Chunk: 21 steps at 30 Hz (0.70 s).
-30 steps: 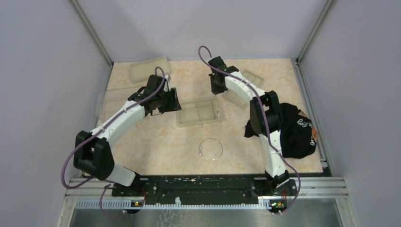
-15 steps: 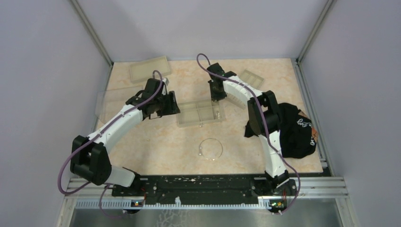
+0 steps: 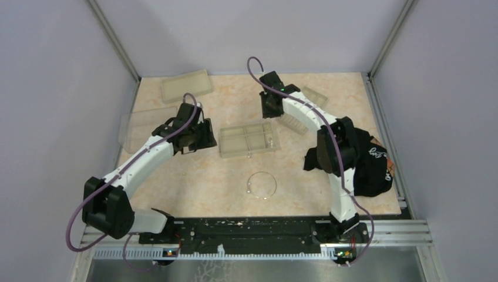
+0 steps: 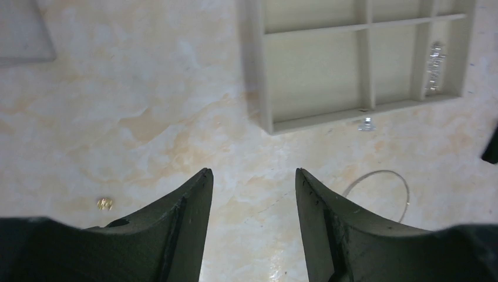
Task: Organize the mixed jewelry
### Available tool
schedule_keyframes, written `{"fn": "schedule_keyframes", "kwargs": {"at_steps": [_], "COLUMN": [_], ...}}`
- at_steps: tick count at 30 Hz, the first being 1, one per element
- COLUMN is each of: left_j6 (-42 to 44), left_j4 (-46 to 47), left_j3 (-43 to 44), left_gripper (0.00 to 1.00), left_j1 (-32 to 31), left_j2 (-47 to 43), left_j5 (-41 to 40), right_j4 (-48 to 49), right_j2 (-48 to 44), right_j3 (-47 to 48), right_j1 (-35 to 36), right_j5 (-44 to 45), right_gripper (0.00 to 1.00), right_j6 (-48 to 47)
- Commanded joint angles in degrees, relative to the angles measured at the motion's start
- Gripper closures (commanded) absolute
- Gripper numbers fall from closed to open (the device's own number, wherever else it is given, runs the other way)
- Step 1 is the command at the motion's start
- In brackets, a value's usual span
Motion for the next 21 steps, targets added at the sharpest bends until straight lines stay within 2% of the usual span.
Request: {"fn": "schedule_keyframes", "kwargs": {"at_steps": [1, 5, 10, 21], "left_j6": [-5.8, -15.6, -24.1, -23.9], "left_j4": [-9.4, -16.8, -18.1, -14.5], "left_j3": [-3.2, -6.8, -12.5, -16.3], "left_gripper": [0.39, 0.39, 0.39, 0.41], "left_j1": [0.7, 3.0, 3.9, 10.2], "left_j2": [-3.1, -5.0, -7.9, -6.4], "left_j5": [-9.2, -13.9, -15.5, -13.7], "right_j4": [4.0, 5.0, 5.1, 5.1], "right_j2": [-13.1, -17.5, -19.0, -17.8], "right_j3": [-3.1, -8.9, -11.8, -11.0], "right_j1": [0.6, 0.6, 0.6, 0.5], "right_j5": [2.3, 2.8, 2.6, 0.4], "right_gripper": [0.74, 0.73, 0.73, 0.73], "right_j6": [1.3, 2.4, 2.8, 2.8]}}
